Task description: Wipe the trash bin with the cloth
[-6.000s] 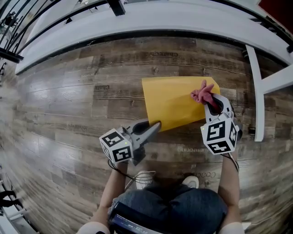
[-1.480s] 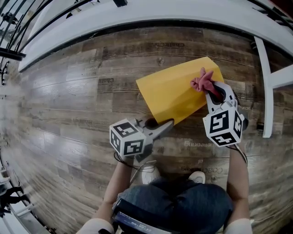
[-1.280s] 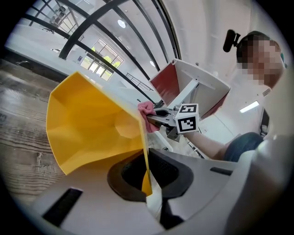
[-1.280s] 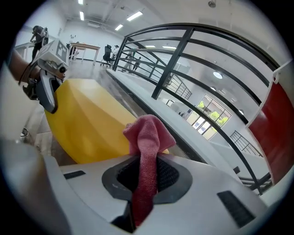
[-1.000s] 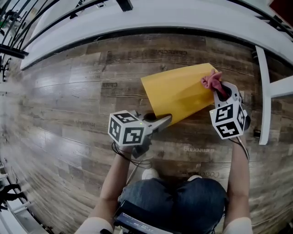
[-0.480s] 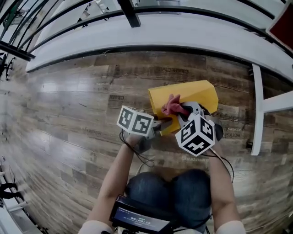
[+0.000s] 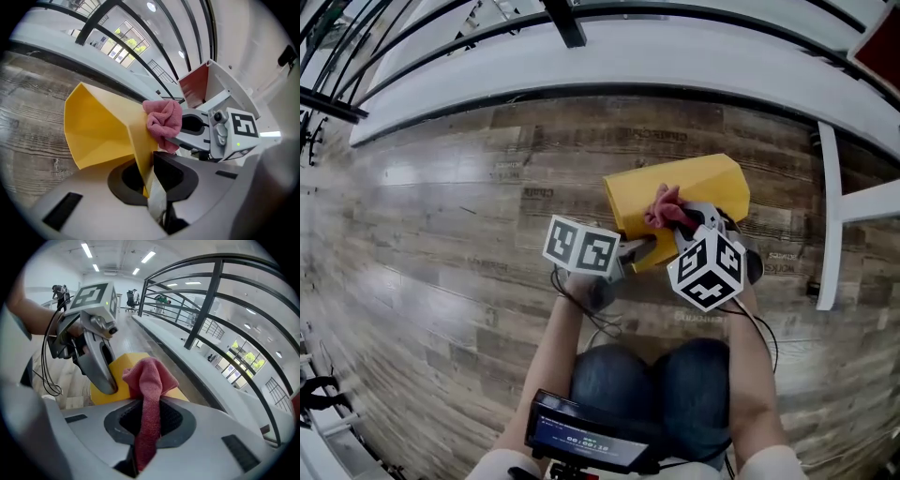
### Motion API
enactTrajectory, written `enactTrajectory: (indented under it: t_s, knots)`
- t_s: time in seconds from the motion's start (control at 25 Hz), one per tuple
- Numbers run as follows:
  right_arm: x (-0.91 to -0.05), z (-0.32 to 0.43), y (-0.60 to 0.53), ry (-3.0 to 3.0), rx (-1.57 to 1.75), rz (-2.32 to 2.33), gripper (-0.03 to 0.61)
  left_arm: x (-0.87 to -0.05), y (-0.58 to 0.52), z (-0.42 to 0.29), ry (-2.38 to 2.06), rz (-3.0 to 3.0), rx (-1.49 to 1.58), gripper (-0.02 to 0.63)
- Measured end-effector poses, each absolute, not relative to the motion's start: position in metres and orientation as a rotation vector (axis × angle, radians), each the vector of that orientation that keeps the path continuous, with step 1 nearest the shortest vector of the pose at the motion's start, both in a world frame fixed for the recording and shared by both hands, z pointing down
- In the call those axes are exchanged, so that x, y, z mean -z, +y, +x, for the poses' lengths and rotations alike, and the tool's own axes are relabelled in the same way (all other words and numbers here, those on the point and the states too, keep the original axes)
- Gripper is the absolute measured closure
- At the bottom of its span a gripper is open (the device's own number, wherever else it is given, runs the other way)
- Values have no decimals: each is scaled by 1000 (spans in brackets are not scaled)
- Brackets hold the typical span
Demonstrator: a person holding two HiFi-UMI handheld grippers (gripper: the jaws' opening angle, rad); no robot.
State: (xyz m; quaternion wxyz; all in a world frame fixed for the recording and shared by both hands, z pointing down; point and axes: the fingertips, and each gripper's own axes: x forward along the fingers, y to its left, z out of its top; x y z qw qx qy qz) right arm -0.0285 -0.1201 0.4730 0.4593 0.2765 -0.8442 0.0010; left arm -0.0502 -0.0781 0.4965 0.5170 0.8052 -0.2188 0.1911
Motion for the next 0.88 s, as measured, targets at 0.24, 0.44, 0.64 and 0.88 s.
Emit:
enactTrajectory:
  t_s: [0.24,0.44,0.64,0.88]
  knots:
    - [-491,37,-143,-1977,-103,918,535,-494,-77,-51,-534,1935,-456,581]
    - [-509,91,-155,-1864,-179,1093,534,-495,-74,-52,-545,1934,-455,581]
    - [-524,124,-160,-1773,-226,1173,534,-493,-73,-54,-553,1927,-453,581]
    - [-512,128,-157,-1773,-222,1223,535,-490,-72,-51,-558,1934,-452,581]
